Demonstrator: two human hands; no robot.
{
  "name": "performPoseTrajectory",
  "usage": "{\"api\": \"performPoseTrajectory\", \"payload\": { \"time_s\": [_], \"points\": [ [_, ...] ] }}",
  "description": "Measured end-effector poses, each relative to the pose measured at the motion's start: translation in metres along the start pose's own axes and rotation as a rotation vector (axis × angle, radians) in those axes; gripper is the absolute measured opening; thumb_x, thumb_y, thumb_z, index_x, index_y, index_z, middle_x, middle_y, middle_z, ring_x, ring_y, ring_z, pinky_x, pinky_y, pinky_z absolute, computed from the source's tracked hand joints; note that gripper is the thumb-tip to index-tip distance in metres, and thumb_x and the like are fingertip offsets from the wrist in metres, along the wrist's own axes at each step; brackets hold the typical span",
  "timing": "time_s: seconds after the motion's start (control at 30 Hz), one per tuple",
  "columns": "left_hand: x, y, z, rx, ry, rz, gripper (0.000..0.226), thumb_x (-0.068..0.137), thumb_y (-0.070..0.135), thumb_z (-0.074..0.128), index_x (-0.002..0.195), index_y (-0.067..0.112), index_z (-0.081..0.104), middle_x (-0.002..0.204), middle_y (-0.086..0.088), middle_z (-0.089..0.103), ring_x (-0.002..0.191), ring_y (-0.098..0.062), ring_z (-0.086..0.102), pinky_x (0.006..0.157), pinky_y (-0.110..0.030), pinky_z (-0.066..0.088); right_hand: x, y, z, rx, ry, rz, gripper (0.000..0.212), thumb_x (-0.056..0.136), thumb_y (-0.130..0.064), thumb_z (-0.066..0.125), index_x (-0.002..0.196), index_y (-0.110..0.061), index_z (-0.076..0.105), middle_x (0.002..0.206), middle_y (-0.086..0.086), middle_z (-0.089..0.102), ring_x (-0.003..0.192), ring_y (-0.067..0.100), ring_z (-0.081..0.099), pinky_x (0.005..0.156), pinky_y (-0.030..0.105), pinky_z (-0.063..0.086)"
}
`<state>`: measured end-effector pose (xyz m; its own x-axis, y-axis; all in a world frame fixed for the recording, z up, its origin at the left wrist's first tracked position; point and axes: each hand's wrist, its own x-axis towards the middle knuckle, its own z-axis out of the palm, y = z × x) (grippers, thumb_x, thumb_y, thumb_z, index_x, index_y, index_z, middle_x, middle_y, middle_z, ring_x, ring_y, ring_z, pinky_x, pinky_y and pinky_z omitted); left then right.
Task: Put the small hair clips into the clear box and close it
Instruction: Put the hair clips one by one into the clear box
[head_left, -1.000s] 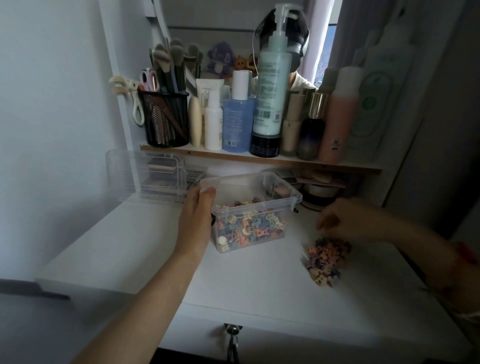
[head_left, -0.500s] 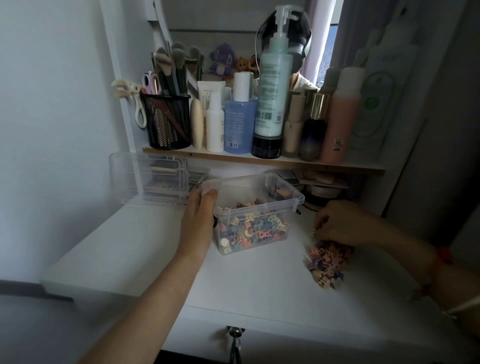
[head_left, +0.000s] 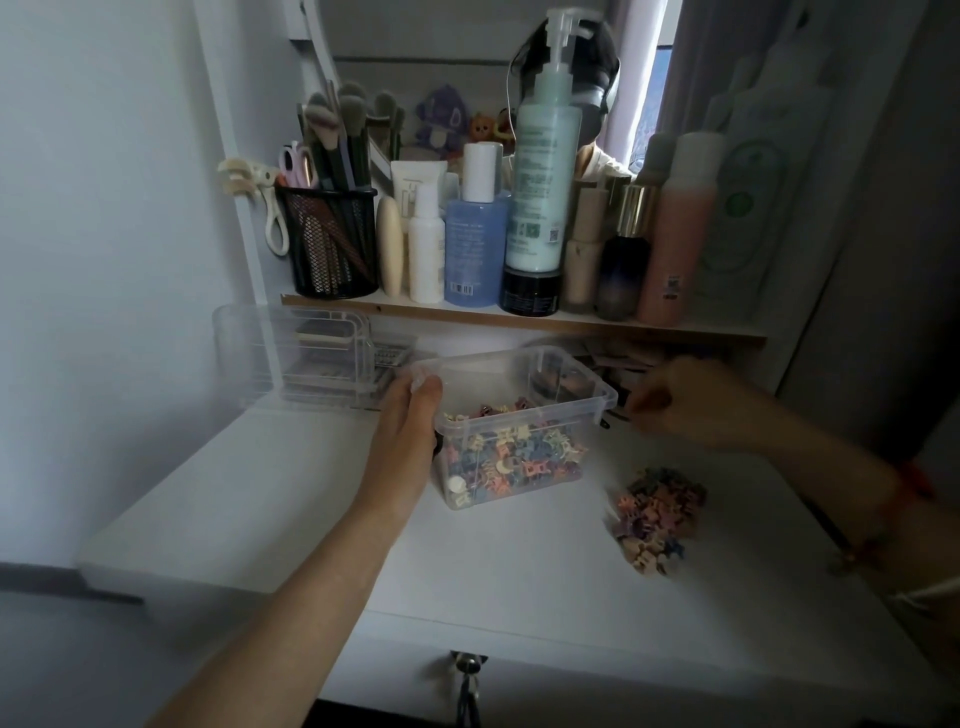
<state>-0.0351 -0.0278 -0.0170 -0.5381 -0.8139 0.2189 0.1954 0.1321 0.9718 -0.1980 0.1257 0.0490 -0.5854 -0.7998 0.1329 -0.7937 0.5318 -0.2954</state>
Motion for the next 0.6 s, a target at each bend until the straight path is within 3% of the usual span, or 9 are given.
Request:
{"api": "performPoseTrajectory", "payload": {
  "time_s": [0.1, 0.2, 0.3, 0.4, 0.47, 0.53, 0.6],
  "points": [
    [0.001, -0.001, 0.0, 0.005, 0.0, -0.002, 0.016, 0.097, 0.031, 0.037, 0.088, 0.038, 0.049, 0.103, 0.008, 0.054, 0.094, -0.007, 0.052, 0.08, -0.025, 0.039, -0.005, 0.01, 0.011, -0.077, -0.203, 0.029, 0.023, 0.082, -0.016, 0.064, 0.105, -0.014, 0.068, 0.102, -0.004, 0.066, 0.085, 0.004, 0.053, 0.069, 0.013, 0.042],
    [0.001, 0.0, 0.0, -0.007, -0.002, 0.0, 0.015, 0.097, 0.03, 0.038, 0.089, 0.038, 0.049, 0.099, 0.011, 0.054, 0.091, -0.003, 0.052, 0.072, -0.019, 0.039, -0.004, 0.012, 0.019, -0.107, -0.249, 0.02, 0.02, 0.08, -0.015, 0.066, 0.099, -0.014, 0.07, 0.105, -0.002, 0.069, 0.08, 0.003, 0.054, 0.062, 0.007, 0.04],
    [0.0, 0.0, 0.0, -0.006, -0.01, 0.017, 0.017, 0.097, 0.03, 0.036, 0.089, 0.037, 0.049, 0.095, 0.012, 0.053, 0.088, -0.003, 0.052, 0.068, -0.016, 0.04, 0.003, 0.007, 0.013, 0.056, -0.001, 0.02, 0.014, 0.08, -0.009, 0.064, 0.092, -0.01, 0.072, 0.096, 0.002, 0.068, 0.08, 0.006, 0.054, 0.061, 0.013, 0.042],
    [0.0, 0.001, 0.0, -0.006, -0.014, 0.023, 0.017, 0.098, 0.031, 0.035, 0.09, 0.036, 0.049, 0.095, 0.012, 0.053, 0.086, -0.003, 0.052, 0.064, -0.011, 0.041, 0.008, -0.008, -0.002, 0.47, 0.346, -0.011, 0.001, 0.079, -0.013, 0.069, 0.079, -0.014, 0.068, 0.079, 0.0, 0.065, 0.072, 0.009, 0.055, 0.06, 0.013, 0.04],
    [0.0, 0.001, 0.0, -0.022, -0.014, 0.022, 0.017, 0.098, 0.031, 0.035, 0.093, 0.035, 0.05, 0.095, 0.011, 0.053, 0.085, -0.001, 0.052, 0.062, -0.008, 0.042, 0.011, -0.018, -0.006, 0.549, 0.346, -0.105, 0.002, 0.08, -0.014, 0.067, 0.079, -0.014, 0.067, 0.074, -0.005, 0.062, 0.07, 0.005, 0.054, 0.06, 0.007, 0.039],
    [0.0, 0.001, 0.0, -0.027, -0.017, 0.019, 0.018, 0.098, 0.031, 0.035, 0.103, 0.03, 0.052, 0.099, 0.008, 0.054, 0.084, 0.0, 0.052, 0.064, -0.01, 0.043, 0.013, -0.021, -0.005, 0.445, 0.289, -0.17, 0.004, 0.083, -0.013, 0.064, 0.085, -0.013, 0.068, 0.079, -0.005, 0.062, 0.074, 0.002, 0.054, 0.064, 0.003, 0.038],
    [0.0, 0.002, 0.001, -0.033, -0.018, 0.025, 0.018, 0.098, 0.029, 0.035, 0.102, 0.029, 0.052, 0.098, 0.008, 0.054, 0.083, 0.0, 0.052, 0.062, -0.008, 0.044, 0.014, -0.013, -0.006, 0.348, 0.275, -0.122, 0.011, 0.085, -0.012, 0.062, 0.093, -0.011, 0.068, 0.088, -0.004, 0.061, 0.082, 0.006, 0.054, 0.066, 0.009, 0.039]
  ]
}}
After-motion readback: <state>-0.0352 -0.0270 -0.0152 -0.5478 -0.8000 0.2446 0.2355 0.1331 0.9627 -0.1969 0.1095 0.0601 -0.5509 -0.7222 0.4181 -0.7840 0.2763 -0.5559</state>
